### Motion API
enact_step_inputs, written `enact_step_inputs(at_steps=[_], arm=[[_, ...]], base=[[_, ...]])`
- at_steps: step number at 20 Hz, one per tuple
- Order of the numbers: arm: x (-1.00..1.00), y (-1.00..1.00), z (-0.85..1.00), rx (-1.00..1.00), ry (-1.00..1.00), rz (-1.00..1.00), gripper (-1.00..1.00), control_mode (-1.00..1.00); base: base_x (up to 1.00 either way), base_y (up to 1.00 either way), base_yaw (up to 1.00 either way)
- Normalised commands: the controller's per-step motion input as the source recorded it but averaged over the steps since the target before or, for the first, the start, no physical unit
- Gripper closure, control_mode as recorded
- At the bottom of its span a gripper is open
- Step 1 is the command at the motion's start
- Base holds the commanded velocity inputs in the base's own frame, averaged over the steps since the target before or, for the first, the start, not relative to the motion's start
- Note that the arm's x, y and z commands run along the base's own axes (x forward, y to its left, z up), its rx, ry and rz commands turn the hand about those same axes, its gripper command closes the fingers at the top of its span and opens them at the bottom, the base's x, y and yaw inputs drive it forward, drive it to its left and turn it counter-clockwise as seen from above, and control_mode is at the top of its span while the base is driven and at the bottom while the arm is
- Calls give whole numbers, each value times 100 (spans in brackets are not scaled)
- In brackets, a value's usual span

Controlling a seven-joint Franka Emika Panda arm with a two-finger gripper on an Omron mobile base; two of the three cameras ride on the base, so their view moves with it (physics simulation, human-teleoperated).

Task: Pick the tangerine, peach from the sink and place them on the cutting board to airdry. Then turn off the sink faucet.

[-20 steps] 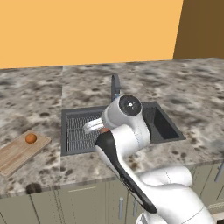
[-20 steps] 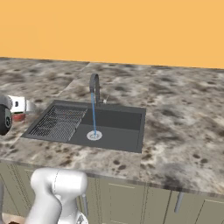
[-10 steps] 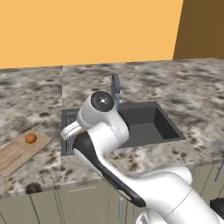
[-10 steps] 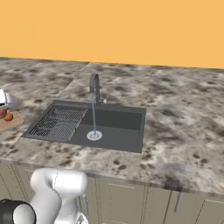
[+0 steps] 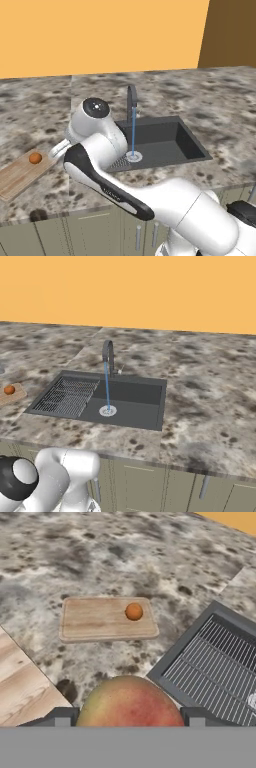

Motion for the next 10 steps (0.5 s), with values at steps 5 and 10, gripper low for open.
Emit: enact_step_inputs(at_steps=[5,10], arm=[[0,38,-19,-1,0,2,100,-100],[0,16,-28,3,-3,0,100,-100]], base=[[0,0,0],[0,0,0]])
